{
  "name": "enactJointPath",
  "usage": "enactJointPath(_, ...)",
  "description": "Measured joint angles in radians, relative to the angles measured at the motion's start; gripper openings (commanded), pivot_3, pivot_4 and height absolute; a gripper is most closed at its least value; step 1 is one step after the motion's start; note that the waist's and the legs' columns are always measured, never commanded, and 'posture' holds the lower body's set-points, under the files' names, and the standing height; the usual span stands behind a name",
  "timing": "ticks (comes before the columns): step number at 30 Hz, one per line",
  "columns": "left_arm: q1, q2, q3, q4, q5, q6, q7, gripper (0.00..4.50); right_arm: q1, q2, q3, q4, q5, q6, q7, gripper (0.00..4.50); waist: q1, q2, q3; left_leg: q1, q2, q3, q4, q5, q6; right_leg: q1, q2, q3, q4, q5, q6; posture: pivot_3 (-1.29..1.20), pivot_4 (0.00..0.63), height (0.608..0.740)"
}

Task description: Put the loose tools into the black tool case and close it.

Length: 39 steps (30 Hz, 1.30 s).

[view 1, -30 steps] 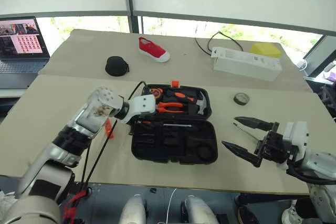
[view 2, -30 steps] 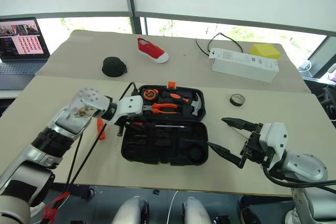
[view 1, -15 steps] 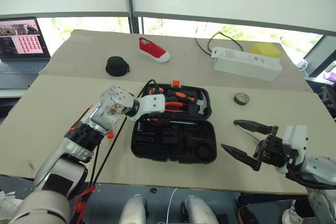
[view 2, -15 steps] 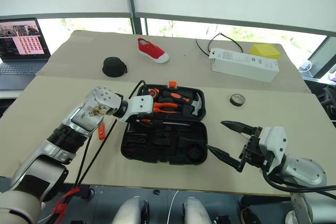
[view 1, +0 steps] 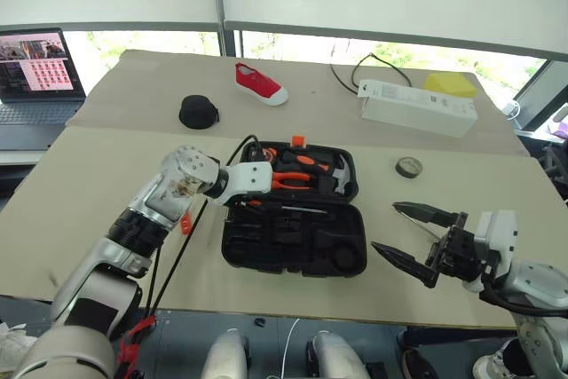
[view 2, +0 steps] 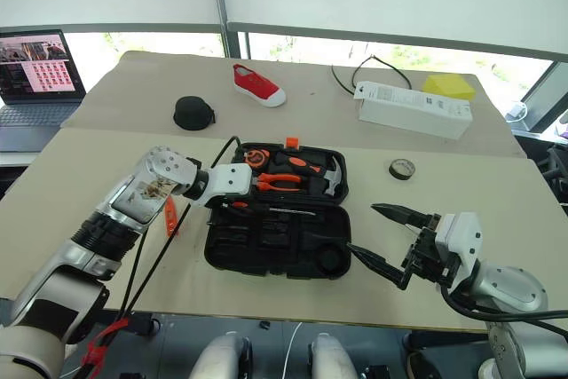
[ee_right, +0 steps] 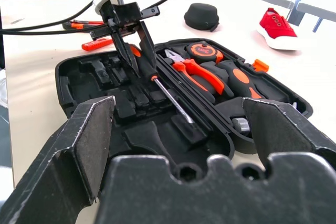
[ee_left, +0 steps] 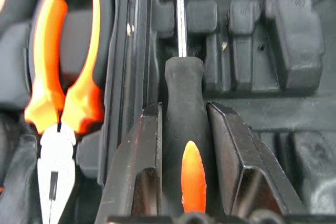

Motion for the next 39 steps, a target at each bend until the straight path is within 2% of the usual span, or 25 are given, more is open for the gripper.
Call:
enactJointPath(3,0.0,0.0,0.045,0.0,-0.039,-0.016,-0.001,0.84,-0.003,0.0,0.001,-0.014,0.0,0.001,-0.002,4.5,-0.002,0.0,0.0,0.0,0.0,0.0,0.0,0.0,0.0,0.0,0.0,0.0,0.0,0.0,0.0,0.0,0.15,0.74)
enactJointPath(7,0.005,0.036,0.045,0.022,-0.027,-0.056,-0.021,0.84,0.004,0.0,0.001,-0.014,0.0,0.005,-0.005,4.5,-0.006,0.001,0.0,0.001,0.0,0.0,0.0,0.0,0.0,0.0,0.0,0.0,0.0,0.0,0.0,0.0,0.15,0.74)
enactJointPath(16,0.012,0.018,-0.023,0.064,0.044,-0.06,-0.032,0.84,-0.001,0.002,0.002,-0.036,0.0,0.027,-0.031,4.5,-0.001,0.001,0.0,0.0,0.0,0.0,0.0,0.0,0.0,0.0,0.0,0.0,0.0,0.0,0.0,0.0,0.15,0.74)
enactJointPath(24,0.012,-0.005,-0.026,0.064,0.058,-0.035,-0.015,0.84,0.008,0.006,0.002,-0.067,0.001,0.042,-0.048,4.5,-0.001,0.001,0.0,0.0,0.0,0.0,0.0,0.0,0.0,0.0,0.0,0.0,0.0,0.0,0.0,0.0,0.15,0.74)
enactJointPath(26,0.013,-0.009,-0.026,0.064,0.066,-0.035,-0.008,1.85,0.009,0.006,0.002,-0.069,0.001,0.043,-0.054,4.5,0.0,0.001,0.0,0.0,0.0,0.0,0.001,0.0,0.0,0.0,0.0,0.0,0.0,0.0,0.0,0.0,0.15,0.74)
enactJointPath(27,0.014,-0.01,-0.026,0.063,0.067,-0.034,-0.008,2.02,0.01,0.007,0.002,-0.07,0.001,0.045,-0.057,4.5,0.001,0.001,0.0,0.0,-0.001,0.0,0.001,0.0,0.0,0.001,0.0,0.0,0.0,0.0,0.0,0.0,0.15,0.74)
enactJointPath(28,0.019,-0.01,-0.026,0.059,0.068,-0.032,-0.007,2.48,0.011,0.008,0.003,-0.073,0.001,0.047,-0.058,4.5,0.001,0.001,0.0,0.0,-0.001,-0.001,0.001,0.0,0.0,0.001,0.0,0.0,0.0,0.0,0.001,0.0,0.15,0.74)
enactJointPath(34,0.051,-0.008,0.006,0.006,0.042,-0.09,0.007,4.38,0.012,0.021,0.004,-0.087,0.003,0.063,-0.065,4.5,0.002,0.001,0.001,0.0,0.0,-0.001,0.002,0.0,0.0,0.001,0.0,0.0,0.0,0.0,0.001,0.0,0.15,0.74)
enactJointPath(38,0.073,-0.041,0.093,-0.084,-0.075,-0.058,0.014,4.38,0.015,0.028,0.004,-0.09,0.004,0.066,-0.067,4.5,-0.001,0.001,0.001,0.0,0.0,-0.001,0.002,0.0,0.0,0.001,0.0,0.0,0.0,0.0,0.001,0.0,0.15,0.74)
enactJointPath(39,0.083,-0.04,0.112,-0.1,-0.102,-0.044,0.012,4.1,0.018,0.029,0.004,-0.091,0.004,0.066,-0.068,4.5,-0.003,0.002,0.0,0.0,0.0,-0.001,0.002,0.0,0.0,0.001,0.0,0.0,0.001,0.0,0.001,0.0,0.15,0.74)
